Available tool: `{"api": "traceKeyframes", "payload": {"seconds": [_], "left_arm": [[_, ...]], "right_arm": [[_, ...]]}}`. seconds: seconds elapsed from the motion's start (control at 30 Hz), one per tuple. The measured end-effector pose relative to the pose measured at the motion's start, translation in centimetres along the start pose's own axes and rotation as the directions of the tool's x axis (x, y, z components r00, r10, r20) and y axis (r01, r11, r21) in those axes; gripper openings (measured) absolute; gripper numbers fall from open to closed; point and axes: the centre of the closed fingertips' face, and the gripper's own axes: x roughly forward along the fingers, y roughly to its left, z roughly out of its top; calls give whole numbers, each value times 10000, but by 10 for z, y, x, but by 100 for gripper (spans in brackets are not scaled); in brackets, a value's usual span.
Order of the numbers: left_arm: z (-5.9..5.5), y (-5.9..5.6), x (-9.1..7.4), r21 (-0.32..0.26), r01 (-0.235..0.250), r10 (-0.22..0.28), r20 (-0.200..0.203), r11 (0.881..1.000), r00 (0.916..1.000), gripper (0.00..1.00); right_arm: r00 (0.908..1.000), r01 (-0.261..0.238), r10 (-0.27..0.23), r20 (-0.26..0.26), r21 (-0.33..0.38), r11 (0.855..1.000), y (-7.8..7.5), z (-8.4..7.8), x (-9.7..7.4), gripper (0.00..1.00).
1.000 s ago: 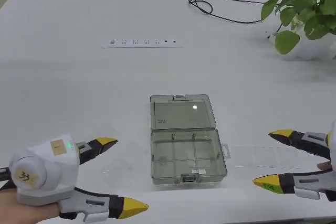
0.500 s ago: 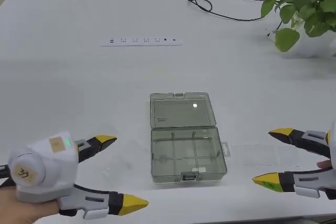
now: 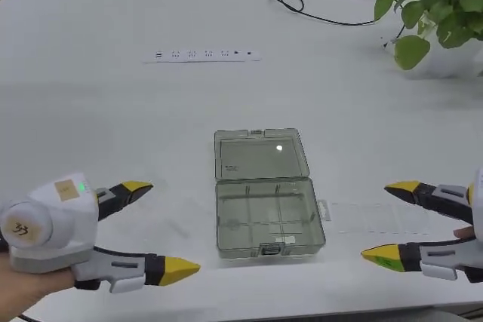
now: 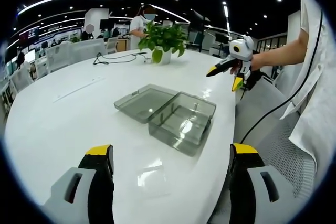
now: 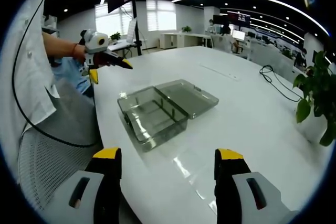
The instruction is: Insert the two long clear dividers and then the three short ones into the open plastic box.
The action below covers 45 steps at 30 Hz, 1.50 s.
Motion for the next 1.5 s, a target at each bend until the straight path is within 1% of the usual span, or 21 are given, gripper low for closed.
{"api": "traceKeyframes", "payload": {"seconds": [0.13, 0.27, 0.4, 0.47, 0.53, 0.67, 0.8, 0.83, 0.87, 0.9, 0.93, 0.97, 1.0, 1.1, 1.13, 1.2, 1.27, 1.3, 1.33, 1.43, 1.5], "left_arm": [[-2, 14, -4, -49, -293, 292, -138, 9996, 9995, 92], [-10, 29, -6, -233, -672, 659, -530, 9975, 9964, 91], [-15, 41, -8, -440, -948, 912, -771, 9945, 9928, 88], [-18, 45, -8, -457, -989, 947, -862, 9940, 9918, 87], [-23, 49, -8, -518, -1085, 1022, -1112, 9927, 9885, 87], [-27, 56, -8, -625, -1251, 1160, -1328, 9902, 9843, 86], [-35, 65, -7, -813, -1441, 1284, -1726, 9862, 9766, 83], [-41, 67, -8, -932, -1564, 1351, -2021, 9833, 9700, 82], [-42, 69, -7, -939, -1573, 1351, -2087, 9831, 9686, 81], [-44, 70, -7, -970, -1649, 1398, -2242, 9815, 9645, 80], [-50, 74, -8, -1007, -1838, 1527, -2585, 9778, 9539, 77], [-48, 75, -6, -996, -1772, 1490, -2413, 9791, 9589, 76], [-47, 78, -6, -1142, -1848, 1534, -2402, 9761, 9585, 76], [-51, 86, -6, -1199, -2127, 1743, -2699, 9697, 9470, 71], [-54, 89, -7, -1182, -2279, 1863, -2879, 9665, 9394, 68], [-55, 92, -6, -1319, -2355, 1895, -2912, 9629, 9377, 66], [-61, 96, -6, -1276, -2499, 1985, -3205, 9598, 9262, 64], [-62, 98, -6, -1243, -2526, 2014, -3238, 9596, 9244, 62], [-64, 100, -6, -1301, -2598, 2040, -3362, 9569, 9194, 60], [-71, 104, -5, -1385, -2791, 2101, -3768, 9502, 9022, 54], [-73, 106, -3, -1408, -2805, 2088, -3838, 9495, 8995, 54]], "right_arm": [[10000, 0, 0, 12, 50, 10000, 1, 0, 0, 72], [10000, 17, -18, 2, 62, 10000, -1, -1, 0, 72], [10000, 8, -8, -6, 68, 10000, 0, 0, 1, 72], [10000, 16, -15, -11, 80, 10000, 0, 0, 1, 72], [10000, 22, -22, -11, 109, 9999, 0, 0, 1, 72], [10000, 37, -37, 0, 140, 9999, 1, 0, 1, 72], [10000, 33, -33, -21, 184, 9998, 3, -1, 1, 71], [10000, 35, -35, -13, 191, 9998, 3, -1, 1, 71], [10000, 39, -39, -10, 189, 9998, 3, -1, 1, 71], [10000, 43, -42, -14, 196, 9998, 4, -1, 1, 71], [10000, 41, -40, -20, 208, 9998, 4, -1, 1, 71], [10000, 40, -39, -22, 211, 9998, 4, -1, 1, 71], [10000, 39, -38, -21, 234, 9997, 5, -2, 1, 71], [10000, 31, -30, -35, 255, 9997, 5, -3, 1, 71], [10000, 28, -27, -26, 271, 9996, 5, -3, 1, 70], [10000, 33, -32, -44, 275, 9996, 5, -3, 1, 70], [10000, 39, -38, -31, 305, 9995, 5, -4, 2, 70], [10000, 40, -39, -34, 307, 9995, 5, -4, 2, 70], [10000, 40, -39, -30, 308, 9995, 5, -4, 2, 70], [10000, 30, -29, -36, 329, 9995, 5, -4, 2, 70], [10000, 36, -35, -20, 340, 9994, 5, -4, 2, 70]]}}
